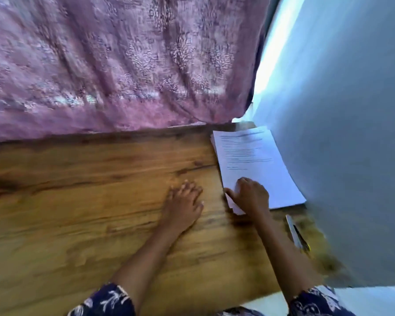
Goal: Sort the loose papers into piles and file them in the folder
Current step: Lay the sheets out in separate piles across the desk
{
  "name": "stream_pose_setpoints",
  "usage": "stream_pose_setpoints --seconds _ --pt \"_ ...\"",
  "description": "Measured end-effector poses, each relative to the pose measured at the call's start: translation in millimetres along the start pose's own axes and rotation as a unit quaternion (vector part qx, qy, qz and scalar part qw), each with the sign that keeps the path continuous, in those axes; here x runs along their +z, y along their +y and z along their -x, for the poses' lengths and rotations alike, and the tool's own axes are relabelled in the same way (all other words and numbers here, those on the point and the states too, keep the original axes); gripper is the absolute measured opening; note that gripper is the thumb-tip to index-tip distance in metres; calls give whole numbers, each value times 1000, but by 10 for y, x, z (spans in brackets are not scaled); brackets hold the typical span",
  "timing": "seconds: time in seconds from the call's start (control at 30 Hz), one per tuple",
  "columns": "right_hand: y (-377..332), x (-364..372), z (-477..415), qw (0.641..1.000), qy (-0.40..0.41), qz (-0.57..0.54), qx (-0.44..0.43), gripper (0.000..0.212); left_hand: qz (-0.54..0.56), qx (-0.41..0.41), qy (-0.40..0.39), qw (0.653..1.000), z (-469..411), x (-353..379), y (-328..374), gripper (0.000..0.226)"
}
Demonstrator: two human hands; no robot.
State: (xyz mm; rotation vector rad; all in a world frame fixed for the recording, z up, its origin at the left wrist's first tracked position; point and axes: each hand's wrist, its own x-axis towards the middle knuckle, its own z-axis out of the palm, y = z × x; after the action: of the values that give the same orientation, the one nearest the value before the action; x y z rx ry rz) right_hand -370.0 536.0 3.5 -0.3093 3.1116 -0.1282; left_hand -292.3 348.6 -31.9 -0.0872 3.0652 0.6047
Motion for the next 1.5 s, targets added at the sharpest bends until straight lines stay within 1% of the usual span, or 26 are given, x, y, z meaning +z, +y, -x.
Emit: stream_pose_setpoints --seconds 0.07,0.13,0.3,0.4,0.47,0.5,0.53,0.57,0.6,0.63,0.7,0.77,0.83,0.87,0.9,0.97,1.0,1.03,1.07,1.1,1.17,1.2,1.27,1.33,1.43,1.5 --pt "-29 -27 32 1000 -2 6 -3 61 -29 -3 -8 1000 -6 26 -32 70" --pt "-66 -46 62 1000 -22 19 -5 58 -29 5 -6 1000 11 48 -70 83" --pt "-160 -135 139 999 -22 25 -8 21 -15 7 13 1000 18 70 -78 81" --pt "-189 -225 180 999 -28 24 -26 18 -4 2 6 1000 27 65 -85 82" --pt "-203 -305 221 999 -6 34 -25 8 55 -23 -1 998 -4 34 -64 79" --pt "-204 -309 211 999 17 18 -25 24 119 -48 1 992 -47 19 -65 72" --pt "-186 -329 211 999 38 14 -25 35 208 -74 5 975 -90 -32 -25 60" --pt "-187 -347 221 998 55 23 -36 34 314 -103 7 944 -146 -100 28 48" --pt "-235 -369 260 997 42 26 -56 24 407 -131 16 904 -193 -190 103 40" --pt "-293 -357 306 994 49 12 -96 10 475 -165 22 864 -248 -251 157 35" --pt "-433 -355 446 988 1 -46 -145 22 547 -226 26 806 -301 -348 238 20" --pt "-551 -391 551 977 -45 -115 -173 30 545 -253 37 799 -316 -356 181 6" --pt "-606 -388 597 965 -92 -188 -156 37 529 -262 47 806 -247 -374 51 16" --pt "-591 -359 568 959 -83 -237 -130 32 525 -269 57 806 -194 -409 -22 19" --pt "-546 -313 513 957 -48 -271 -95 27 521 -278 66 804 -131 -444 -112 20" --pt "-471 -250 367 958 21 -284 -38 50 519 -284 81 802 30 -540 -354 14" --pt "-474 -264 320 951 30 -306 -12 60 522 -280 86 801 137 -616 -483 10" --pt "-504 -261 268 937 14 -349 17 66 531 -275 91 796 244 -691 -623 8" --pt "-558 -268 219 910 -15 -411 40 67 538 -270 95 793 342 -767 -753 8" --pt "-684 -269 195 876 -54 -475 58 60 542 -270 102 789 468 -861 -896 10" --pt "-1014 -236 201 809 -134 -569 57 33 534 -277 120 789 710 -1065 -1158 14" --pt "-1211 -164 208 795 -152 -586 42 23 525 -282 130 792 833 -1169 -1300 16" --pt "-1629 -24 239 792 -167 -587 11 9 504 -301 154 795 1051 -1342 -1630 18" --pt "-2185 31 334 776 -211 -595 -3 13 468 -338 187 795 1337 -1555 -2045 17" --pt "-3063 24 520 745 -282 -604 -29 13 408 -385 259 786 1811 -1898 -2642 35" --pt "-3662 37 636 735 -305 -603 -45 17 360 -411 311 777 2137 -2135 -3077 29"
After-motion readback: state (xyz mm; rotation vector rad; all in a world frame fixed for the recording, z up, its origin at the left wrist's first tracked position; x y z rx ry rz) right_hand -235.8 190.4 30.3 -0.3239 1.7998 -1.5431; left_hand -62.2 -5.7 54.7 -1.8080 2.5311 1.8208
